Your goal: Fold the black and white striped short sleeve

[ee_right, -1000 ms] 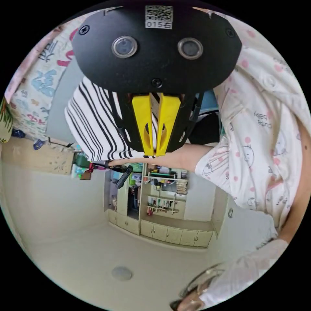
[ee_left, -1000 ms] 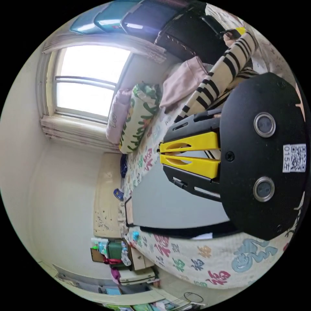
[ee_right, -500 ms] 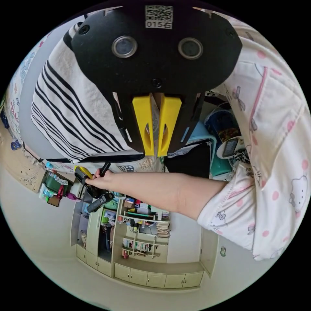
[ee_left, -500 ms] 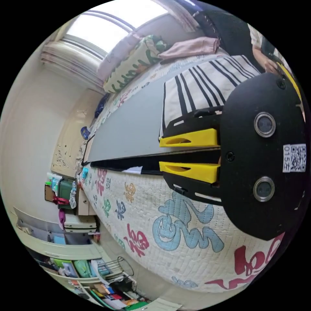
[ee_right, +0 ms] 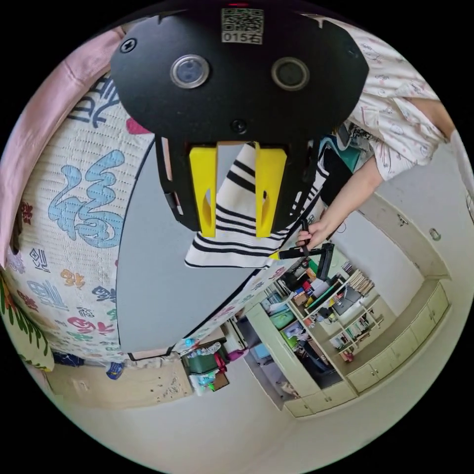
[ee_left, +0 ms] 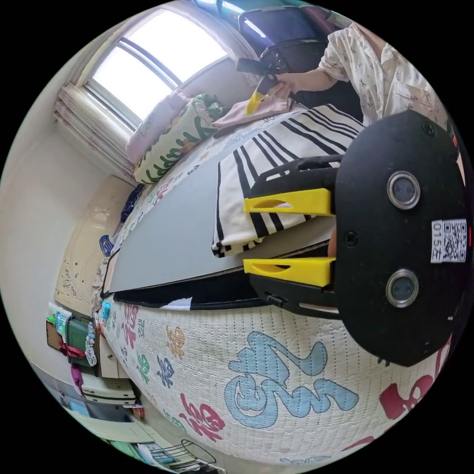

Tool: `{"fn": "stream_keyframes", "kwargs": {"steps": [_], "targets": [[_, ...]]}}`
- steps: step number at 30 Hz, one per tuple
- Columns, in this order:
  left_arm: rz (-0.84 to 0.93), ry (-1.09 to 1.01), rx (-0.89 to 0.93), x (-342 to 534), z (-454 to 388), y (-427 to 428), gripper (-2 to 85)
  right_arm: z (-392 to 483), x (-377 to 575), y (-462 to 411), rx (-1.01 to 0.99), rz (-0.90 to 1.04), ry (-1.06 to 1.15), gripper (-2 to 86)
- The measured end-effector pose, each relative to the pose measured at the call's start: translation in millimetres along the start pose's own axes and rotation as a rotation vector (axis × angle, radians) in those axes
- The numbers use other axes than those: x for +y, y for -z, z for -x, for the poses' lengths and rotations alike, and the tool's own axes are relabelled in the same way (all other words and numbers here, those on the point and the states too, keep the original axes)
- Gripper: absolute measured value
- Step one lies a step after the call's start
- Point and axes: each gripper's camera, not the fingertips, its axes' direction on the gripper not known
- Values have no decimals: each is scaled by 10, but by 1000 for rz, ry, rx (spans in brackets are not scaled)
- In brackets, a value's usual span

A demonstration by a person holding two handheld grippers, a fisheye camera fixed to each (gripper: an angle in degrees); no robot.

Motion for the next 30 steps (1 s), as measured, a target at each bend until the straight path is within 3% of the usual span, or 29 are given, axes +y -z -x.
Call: {"fn": "stream_keyframes", "kwargs": {"steps": [10, 18, 22, 30], "targets": [[67, -29, 87, -581, 547, -476, 125, 146, -1583, -1463, 70, 270, -127, 130], [153, 60, 147, -1017, 1004, -633, 63, 326, -1855, -1805, -32, 283, -274, 35], [57, 77, 174, -1083, 1056, -336, 31, 593, -1732, -1392, -170, 156, -307, 17], [-287, -232, 300, -1337, -302, 1562, 17, 2415, -1181, 729, -122, -159, 95, 9]]}}
